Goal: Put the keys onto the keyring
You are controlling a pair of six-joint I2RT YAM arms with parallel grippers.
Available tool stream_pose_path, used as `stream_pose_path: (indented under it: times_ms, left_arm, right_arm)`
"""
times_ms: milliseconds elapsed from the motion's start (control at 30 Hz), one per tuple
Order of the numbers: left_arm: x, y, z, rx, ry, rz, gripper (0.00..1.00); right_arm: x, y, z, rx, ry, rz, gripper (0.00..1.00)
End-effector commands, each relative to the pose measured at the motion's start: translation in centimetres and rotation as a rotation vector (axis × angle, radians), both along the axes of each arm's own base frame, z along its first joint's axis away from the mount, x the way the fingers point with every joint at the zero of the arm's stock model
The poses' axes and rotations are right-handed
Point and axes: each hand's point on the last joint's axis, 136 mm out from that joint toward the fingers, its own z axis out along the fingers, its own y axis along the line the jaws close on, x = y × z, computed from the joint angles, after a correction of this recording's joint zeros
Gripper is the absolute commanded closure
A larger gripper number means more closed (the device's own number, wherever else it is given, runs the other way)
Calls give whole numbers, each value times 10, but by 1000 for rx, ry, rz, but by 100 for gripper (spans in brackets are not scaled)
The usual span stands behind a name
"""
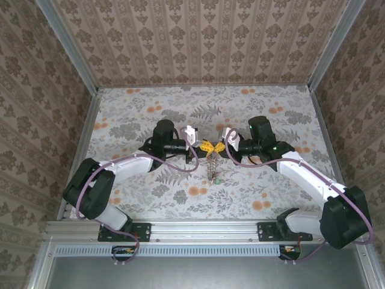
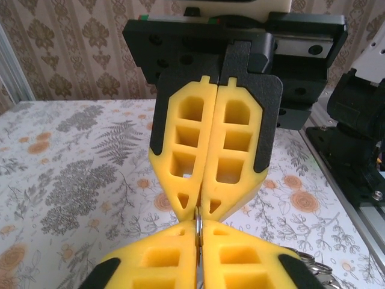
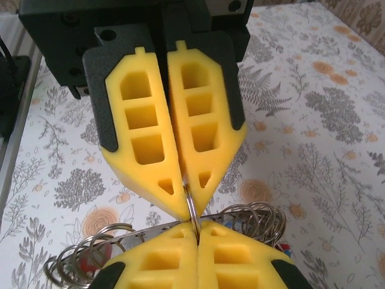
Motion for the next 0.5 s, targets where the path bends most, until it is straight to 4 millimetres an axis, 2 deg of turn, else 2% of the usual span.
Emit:
stream_pose_path:
  times_ms: [0,167,467]
  left_arm:
    - [-5,1,6,63,-58,-30,88]
    - [-6,5,-3,171,-79,-30,83]
    - [-8,-1,11,124,-92,-56,82]
  right_arm:
    - [2,-3,11,-75,-54,-3,100]
    - [-4,-6,13,-166,-60,4,100]
    - [-7,-2,18,-250,-60,11,100]
